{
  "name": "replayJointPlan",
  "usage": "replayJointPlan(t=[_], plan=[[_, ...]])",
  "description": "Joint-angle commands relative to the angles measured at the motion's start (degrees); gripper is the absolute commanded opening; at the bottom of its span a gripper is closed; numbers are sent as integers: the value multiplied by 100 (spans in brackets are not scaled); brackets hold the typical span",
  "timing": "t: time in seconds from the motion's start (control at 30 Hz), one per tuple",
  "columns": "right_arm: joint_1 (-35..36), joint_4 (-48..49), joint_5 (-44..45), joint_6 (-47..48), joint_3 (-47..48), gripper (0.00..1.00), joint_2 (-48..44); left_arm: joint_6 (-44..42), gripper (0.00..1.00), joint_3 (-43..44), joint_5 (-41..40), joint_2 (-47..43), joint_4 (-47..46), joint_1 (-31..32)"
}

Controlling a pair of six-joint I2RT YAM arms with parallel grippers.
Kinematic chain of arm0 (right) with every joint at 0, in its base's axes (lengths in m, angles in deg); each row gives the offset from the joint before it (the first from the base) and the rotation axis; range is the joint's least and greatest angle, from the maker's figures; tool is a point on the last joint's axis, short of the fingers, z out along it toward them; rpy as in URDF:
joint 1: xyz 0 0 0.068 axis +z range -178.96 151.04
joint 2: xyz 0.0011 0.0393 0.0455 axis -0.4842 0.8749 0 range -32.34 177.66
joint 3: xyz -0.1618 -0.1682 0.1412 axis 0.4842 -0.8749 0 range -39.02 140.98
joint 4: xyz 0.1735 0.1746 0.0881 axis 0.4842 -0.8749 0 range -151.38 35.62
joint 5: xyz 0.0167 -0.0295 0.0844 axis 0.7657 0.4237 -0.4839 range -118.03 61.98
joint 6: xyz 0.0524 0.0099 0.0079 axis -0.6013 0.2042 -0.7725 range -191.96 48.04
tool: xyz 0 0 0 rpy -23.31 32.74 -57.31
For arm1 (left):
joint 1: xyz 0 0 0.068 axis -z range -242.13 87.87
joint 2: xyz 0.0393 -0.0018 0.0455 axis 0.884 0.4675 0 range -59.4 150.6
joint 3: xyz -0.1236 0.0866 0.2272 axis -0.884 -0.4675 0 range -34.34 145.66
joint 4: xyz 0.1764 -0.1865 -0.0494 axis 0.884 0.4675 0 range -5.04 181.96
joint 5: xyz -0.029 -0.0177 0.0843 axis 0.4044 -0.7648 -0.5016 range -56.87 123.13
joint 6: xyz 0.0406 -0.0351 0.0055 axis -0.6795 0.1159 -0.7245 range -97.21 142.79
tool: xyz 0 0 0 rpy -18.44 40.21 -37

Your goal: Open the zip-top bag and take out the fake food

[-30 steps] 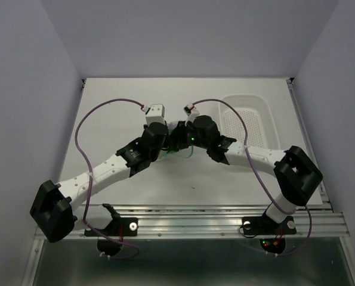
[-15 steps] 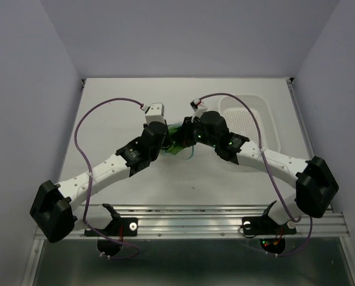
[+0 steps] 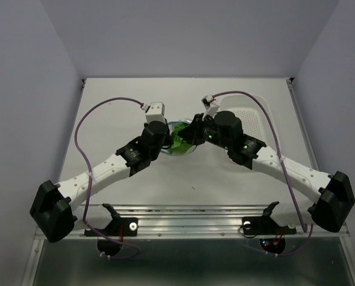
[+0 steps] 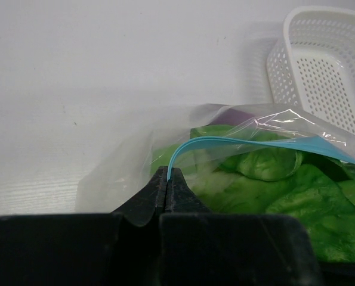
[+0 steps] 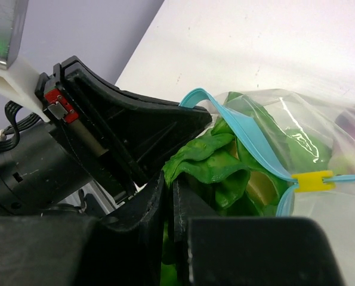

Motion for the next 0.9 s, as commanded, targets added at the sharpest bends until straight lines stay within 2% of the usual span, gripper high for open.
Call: replayJointPlan(t=[0.0, 0.13, 0.23, 0.33, 0.47, 0.57, 0.7, 0.83, 0.87], plan=[[-52, 698, 121, 203, 309, 1, -399, -29, 0, 87, 63, 128, 27, 8], [-52, 892, -854, 598, 362, 1, -320, -20, 0, 175, 239, 189, 9, 8], [-52, 1023, -2274, 1177, 301, 1, -144, -55, 0, 219, 459, 155, -148, 8], [-52, 1164, -3313, 1583, 204, 1, -30, -91, 0, 245, 652, 111, -237, 8], [-52, 911, -3747, 2030, 204, 1, -47, -99, 0, 272, 811, 76, -254, 8], [-52, 559, -3721, 2593, 160, 1, -39, -99, 0, 272, 890, 31, -281, -1], [-52, 470, -3195, 2542, 178, 1, 84, -64, 0, 263, 960, -65, -307, -1], [-52, 496, -1721, 1937, 291, 1, 6, -47, 0, 184, 838, -285, -351, -1], [-52, 470, -934, 1482, 379, 1, -3, -29, 0, 167, 681, -346, -351, -1]])
